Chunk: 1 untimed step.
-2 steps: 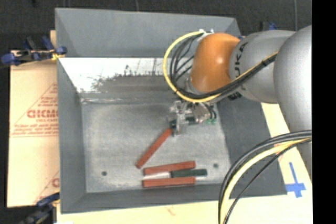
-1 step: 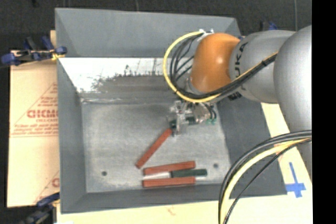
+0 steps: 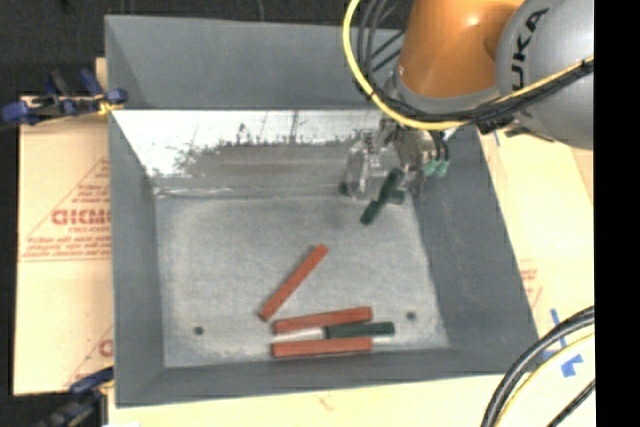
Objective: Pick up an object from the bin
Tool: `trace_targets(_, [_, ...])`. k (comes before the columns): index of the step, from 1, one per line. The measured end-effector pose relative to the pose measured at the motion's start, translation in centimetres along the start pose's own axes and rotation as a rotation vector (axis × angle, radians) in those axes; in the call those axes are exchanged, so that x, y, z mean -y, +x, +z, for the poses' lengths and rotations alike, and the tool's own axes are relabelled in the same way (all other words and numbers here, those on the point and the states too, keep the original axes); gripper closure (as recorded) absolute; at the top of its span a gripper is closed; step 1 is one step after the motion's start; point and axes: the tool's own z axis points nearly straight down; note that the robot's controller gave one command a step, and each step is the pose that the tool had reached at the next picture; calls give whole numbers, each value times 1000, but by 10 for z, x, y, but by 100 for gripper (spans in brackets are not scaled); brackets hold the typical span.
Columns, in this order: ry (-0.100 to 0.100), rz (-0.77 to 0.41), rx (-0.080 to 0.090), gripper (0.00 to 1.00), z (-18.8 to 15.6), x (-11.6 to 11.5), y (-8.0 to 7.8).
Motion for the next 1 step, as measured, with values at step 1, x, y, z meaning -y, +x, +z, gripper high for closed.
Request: trace_targets(1, [1,-1,-2,0,1,0,1])
